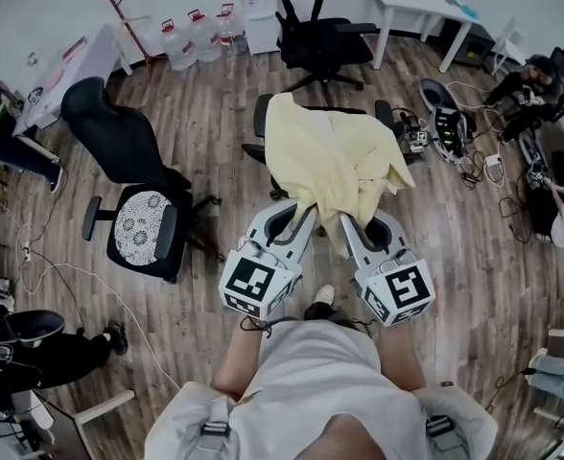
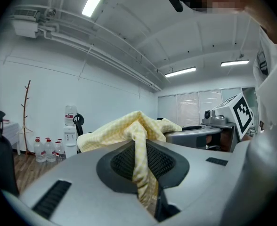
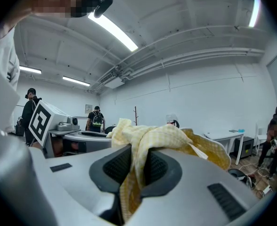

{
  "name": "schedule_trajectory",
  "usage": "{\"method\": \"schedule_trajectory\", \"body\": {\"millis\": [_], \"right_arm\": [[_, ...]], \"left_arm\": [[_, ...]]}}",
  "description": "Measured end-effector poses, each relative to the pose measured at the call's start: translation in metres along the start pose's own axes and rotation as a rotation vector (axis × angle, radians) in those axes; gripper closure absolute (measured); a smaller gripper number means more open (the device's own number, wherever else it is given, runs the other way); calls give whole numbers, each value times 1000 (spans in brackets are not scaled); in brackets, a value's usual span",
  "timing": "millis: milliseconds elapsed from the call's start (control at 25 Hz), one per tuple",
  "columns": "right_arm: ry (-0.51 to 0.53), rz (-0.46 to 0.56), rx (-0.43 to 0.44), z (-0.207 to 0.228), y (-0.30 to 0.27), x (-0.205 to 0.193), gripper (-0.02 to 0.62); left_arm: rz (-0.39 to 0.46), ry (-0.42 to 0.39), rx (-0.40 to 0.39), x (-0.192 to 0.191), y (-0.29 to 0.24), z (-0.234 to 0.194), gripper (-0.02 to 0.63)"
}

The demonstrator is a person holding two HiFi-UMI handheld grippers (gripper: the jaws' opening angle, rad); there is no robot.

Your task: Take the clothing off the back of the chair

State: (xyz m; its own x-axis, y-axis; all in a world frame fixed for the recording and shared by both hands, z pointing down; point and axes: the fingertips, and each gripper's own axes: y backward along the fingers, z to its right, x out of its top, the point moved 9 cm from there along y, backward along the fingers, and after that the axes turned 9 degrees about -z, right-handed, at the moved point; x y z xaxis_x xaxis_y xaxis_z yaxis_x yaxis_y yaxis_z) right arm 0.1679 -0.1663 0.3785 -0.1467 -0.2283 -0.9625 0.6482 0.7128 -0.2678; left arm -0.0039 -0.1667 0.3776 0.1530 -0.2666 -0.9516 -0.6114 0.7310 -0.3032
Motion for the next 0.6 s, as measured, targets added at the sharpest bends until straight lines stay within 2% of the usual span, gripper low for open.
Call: {"method": "schedule_trajectory", "body": {"millis": [600], "right_arm": [[5, 12, -26, -20, 8, 6, 540]], "left_arm": [[20, -8, -27, 3, 19, 0, 546]]}}
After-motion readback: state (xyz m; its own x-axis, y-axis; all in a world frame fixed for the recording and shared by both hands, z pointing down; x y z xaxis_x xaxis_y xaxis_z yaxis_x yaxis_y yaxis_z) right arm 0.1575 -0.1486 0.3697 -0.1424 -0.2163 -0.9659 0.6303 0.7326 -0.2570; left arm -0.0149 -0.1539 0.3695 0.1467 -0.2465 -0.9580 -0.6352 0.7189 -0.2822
